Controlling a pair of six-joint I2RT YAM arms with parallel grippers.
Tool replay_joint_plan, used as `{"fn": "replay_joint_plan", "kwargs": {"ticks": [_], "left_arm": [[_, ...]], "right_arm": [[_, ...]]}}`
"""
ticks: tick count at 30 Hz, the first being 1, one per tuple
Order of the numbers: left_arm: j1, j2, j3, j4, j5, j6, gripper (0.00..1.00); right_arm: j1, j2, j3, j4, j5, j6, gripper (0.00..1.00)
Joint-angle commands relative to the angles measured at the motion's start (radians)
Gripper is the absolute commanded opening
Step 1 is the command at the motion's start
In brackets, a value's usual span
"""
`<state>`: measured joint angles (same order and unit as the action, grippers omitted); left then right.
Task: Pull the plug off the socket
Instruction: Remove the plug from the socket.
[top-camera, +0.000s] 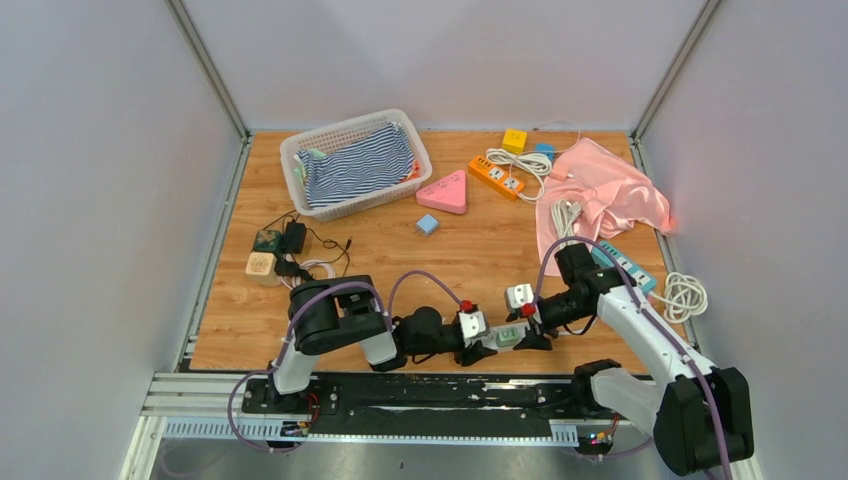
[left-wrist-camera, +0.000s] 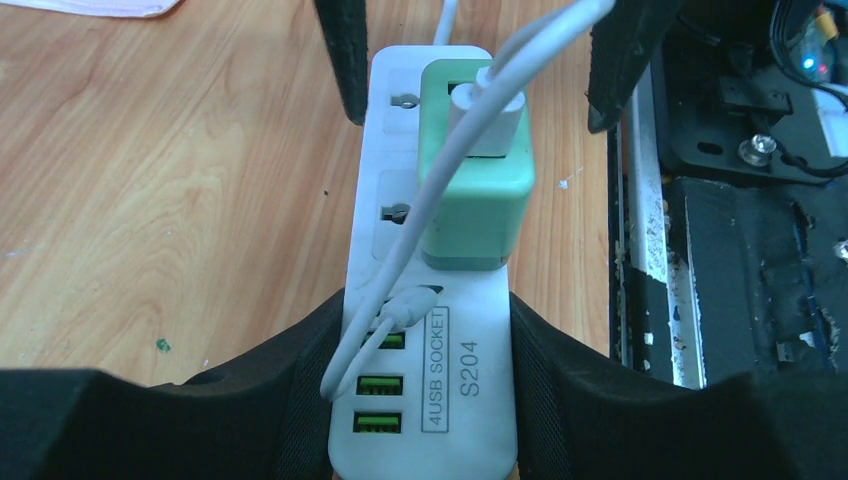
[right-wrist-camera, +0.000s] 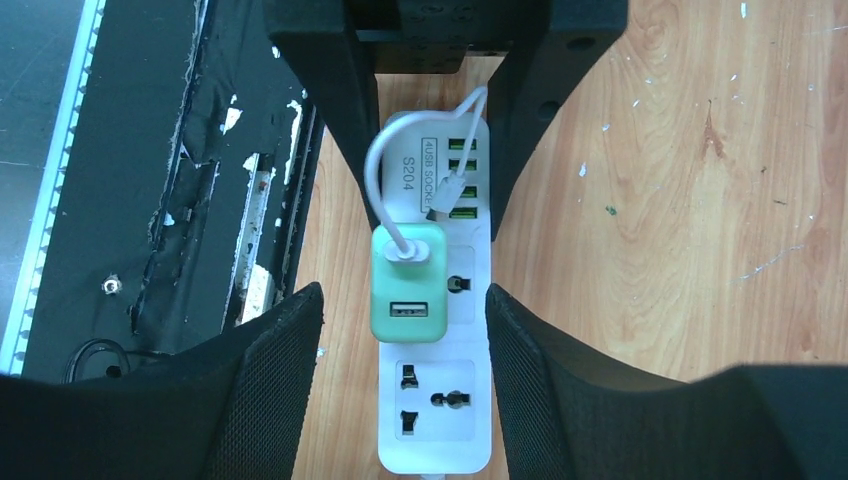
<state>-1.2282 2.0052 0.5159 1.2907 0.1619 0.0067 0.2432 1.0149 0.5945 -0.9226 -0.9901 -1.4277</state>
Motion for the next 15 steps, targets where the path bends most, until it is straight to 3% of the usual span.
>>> {"fn": "replay_joint_plan", "kwargs": {"ticks": [1, 15], "left_arm": [[0.032, 0.035, -0.005, 0.075, 0.046, -0.106, 0.00], [0.033, 0.033, 0.012, 0.027, 0.019, -0.103, 0.00]], "right_arm": [[0.036, 0.013, -0.020, 0.029, 0.031, 0.024, 0.62], [0.073, 0.041, -0.027, 0.072, 0.051, 0.062, 0.54]]}}
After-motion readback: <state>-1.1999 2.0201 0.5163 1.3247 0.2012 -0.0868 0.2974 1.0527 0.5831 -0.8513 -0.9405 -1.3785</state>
